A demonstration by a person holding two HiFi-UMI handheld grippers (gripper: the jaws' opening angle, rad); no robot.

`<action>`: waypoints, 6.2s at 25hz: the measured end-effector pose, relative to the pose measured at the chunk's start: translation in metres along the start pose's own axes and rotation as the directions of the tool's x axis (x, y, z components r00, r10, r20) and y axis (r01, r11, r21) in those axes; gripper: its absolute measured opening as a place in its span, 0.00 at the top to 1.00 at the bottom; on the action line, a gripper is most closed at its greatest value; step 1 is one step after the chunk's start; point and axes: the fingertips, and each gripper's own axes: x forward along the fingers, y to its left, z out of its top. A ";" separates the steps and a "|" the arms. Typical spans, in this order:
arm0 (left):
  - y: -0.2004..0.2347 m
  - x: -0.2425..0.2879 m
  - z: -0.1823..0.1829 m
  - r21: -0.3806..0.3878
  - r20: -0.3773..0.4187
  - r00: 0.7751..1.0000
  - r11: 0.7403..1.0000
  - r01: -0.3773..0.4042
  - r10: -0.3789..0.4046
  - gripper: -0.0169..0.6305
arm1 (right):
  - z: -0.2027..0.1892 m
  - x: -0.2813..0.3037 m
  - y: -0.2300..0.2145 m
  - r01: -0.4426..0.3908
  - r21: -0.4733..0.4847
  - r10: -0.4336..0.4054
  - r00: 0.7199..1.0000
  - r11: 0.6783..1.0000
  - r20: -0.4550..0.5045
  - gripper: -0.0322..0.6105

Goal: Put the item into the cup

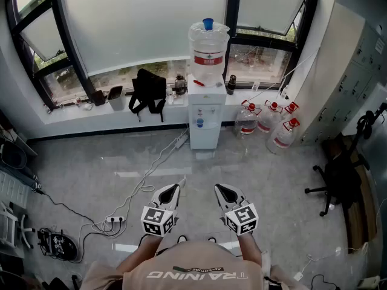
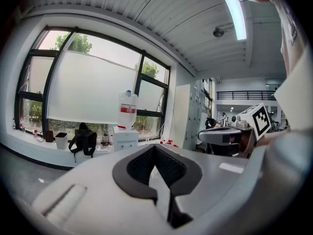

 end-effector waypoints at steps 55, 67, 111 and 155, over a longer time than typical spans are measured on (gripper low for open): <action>0.064 0.210 0.015 0.017 -0.118 0.993 1.000 0.007 -0.005 0.96 | -0.036 0.130 -0.160 -0.018 0.077 0.026 0.995 0.997 -0.099 0.93; 0.108 0.277 0.027 0.033 -0.091 0.996 0.999 0.020 -0.017 0.96 | -0.022 0.195 -0.212 0.023 0.061 -0.018 0.996 0.998 -0.089 0.93; 0.265 0.507 0.079 0.078 -0.173 0.961 0.970 0.232 -0.216 0.96 | 0.002 0.396 -0.385 0.243 0.057 -0.238 0.968 0.968 -0.081 0.93; 0.313 0.692 -0.212 0.048 -0.481 0.841 0.950 0.308 -0.249 0.96 | -0.288 0.546 -0.447 0.279 0.021 -0.262 0.921 0.960 -0.287 0.93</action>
